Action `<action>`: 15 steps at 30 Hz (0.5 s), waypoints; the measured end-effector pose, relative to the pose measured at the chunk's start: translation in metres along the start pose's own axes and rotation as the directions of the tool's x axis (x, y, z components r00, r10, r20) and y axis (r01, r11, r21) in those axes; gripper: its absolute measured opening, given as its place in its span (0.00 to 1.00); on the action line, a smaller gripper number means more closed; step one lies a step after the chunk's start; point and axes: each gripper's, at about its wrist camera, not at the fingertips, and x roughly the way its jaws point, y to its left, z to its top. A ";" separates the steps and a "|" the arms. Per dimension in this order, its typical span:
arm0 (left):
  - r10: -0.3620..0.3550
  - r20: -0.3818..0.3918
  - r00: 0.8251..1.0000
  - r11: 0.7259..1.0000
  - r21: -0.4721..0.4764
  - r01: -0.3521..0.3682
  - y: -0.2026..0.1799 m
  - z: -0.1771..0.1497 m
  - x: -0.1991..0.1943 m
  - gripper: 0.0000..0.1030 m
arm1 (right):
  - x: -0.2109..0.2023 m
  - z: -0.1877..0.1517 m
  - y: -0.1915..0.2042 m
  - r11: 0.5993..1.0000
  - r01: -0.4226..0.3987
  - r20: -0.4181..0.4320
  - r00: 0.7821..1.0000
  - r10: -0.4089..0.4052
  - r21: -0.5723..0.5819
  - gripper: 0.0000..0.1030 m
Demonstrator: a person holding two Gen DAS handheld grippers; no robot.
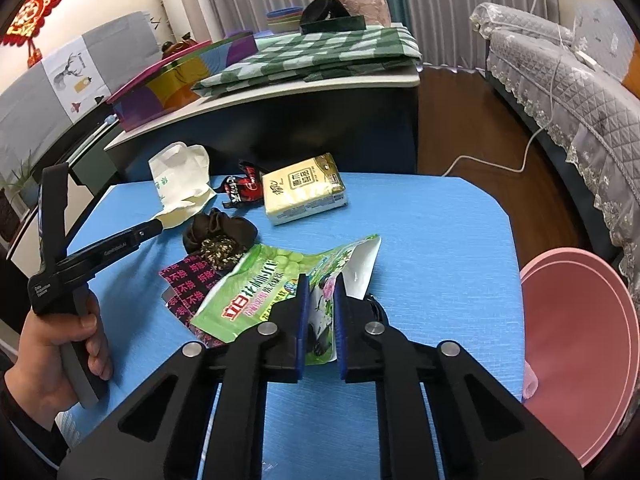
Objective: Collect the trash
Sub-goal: 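Grasp the white paper bag with the left tool while the right tool grasps the green snack packet, then carry both items over the pink bucket and open both tools to drop them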
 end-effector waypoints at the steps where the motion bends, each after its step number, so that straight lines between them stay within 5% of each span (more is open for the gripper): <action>1: 0.001 0.001 1.000 1.000 0.002 -0.001 0.000 0.001 0.000 0.14 | -0.001 0.000 0.000 1.000 -0.003 0.003 1.000 0.003 -0.002 0.09; 7: 0.012 0.023 1.000 1.000 0.014 -0.013 -0.003 0.001 -0.012 0.03 | -0.017 0.004 0.005 1.000 -0.028 0.048 0.998 0.028 -0.012 0.02; 15: 0.009 0.051 0.999 1.000 0.030 -0.010 -0.004 -0.005 -0.039 0.03 | -0.041 0.006 0.011 0.999 -0.037 0.111 0.993 0.040 -0.028 0.01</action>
